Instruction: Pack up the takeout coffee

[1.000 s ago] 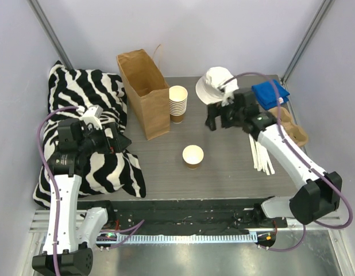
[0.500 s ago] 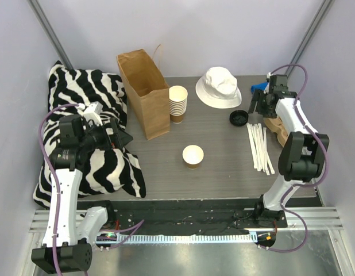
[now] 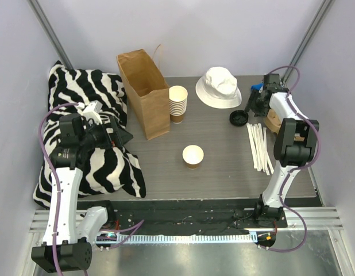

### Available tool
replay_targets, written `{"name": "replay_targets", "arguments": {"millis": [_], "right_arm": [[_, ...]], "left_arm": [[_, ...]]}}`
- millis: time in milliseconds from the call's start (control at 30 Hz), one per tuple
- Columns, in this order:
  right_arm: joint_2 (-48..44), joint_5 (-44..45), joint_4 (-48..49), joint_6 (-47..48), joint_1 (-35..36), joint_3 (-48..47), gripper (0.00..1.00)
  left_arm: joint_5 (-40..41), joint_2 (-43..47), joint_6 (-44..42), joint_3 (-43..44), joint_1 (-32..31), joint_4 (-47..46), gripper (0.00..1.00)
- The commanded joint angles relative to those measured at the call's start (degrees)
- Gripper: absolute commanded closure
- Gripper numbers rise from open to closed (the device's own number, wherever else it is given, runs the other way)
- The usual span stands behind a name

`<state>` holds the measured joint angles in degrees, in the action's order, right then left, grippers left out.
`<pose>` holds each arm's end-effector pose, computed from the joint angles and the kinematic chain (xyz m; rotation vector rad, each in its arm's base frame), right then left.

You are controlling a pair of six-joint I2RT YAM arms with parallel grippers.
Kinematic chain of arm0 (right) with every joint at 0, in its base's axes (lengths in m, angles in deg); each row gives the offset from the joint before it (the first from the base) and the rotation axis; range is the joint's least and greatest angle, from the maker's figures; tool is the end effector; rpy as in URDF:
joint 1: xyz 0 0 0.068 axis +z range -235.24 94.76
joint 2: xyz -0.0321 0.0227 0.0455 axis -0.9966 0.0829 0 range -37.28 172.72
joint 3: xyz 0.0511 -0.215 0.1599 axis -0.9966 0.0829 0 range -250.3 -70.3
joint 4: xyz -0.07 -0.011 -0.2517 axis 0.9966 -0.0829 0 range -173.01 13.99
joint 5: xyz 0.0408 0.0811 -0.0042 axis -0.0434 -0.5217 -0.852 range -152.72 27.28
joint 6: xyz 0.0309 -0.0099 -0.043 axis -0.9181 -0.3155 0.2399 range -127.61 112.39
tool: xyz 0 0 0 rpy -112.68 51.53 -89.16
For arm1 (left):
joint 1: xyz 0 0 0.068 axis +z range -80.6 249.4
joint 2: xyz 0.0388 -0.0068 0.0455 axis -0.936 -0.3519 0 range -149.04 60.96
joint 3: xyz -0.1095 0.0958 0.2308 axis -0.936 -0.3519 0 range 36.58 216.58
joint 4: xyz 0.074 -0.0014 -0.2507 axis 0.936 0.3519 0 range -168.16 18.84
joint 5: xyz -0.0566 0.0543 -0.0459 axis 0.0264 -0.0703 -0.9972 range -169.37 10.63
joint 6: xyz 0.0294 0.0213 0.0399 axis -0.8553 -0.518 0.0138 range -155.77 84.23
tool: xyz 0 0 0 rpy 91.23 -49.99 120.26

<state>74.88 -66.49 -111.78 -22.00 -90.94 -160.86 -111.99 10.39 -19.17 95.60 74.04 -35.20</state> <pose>0.4266 -0.0402 0.2315 0.4247 2.5399 0.1415 0.1724 -0.0052 0.3538 -0.0704 2.1545 -0.7366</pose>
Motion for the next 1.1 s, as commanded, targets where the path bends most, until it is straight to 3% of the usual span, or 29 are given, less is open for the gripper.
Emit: {"name": "replay_targets", "arguments": {"millis": [0,267,533,833,1067], "right_arm": [[1.39,-0.71,1.23,-1.95,0.24,-3.3,0.43],[4.47,-0.8,1.75,-2.22,0.24,-4.09,0.48],[5.62,-2.56,1.84,-2.74,0.16,-3.83,0.61],[0.44,-3.52,0.7,-1.78,0.07,-4.09,0.99],[-8.35,-5.8,-1.4,1.91,-0.37,-4.09,0.99]], "left_arm": [[-0.78,0.12,0.98,-0.4,0.36,-3.06,0.0],[-0.78,0.21,0.98,-0.93,0.28,-3.15,0.0],[-0.95,0.2,0.98,-1.46,0.37,-3.32,0.01],[-0.95,-0.06,-0.34,-0.14,0.37,-2.53,0.0],[0.01,1.43,-6.14,2.5,0.37,1.16,0.0]]}}
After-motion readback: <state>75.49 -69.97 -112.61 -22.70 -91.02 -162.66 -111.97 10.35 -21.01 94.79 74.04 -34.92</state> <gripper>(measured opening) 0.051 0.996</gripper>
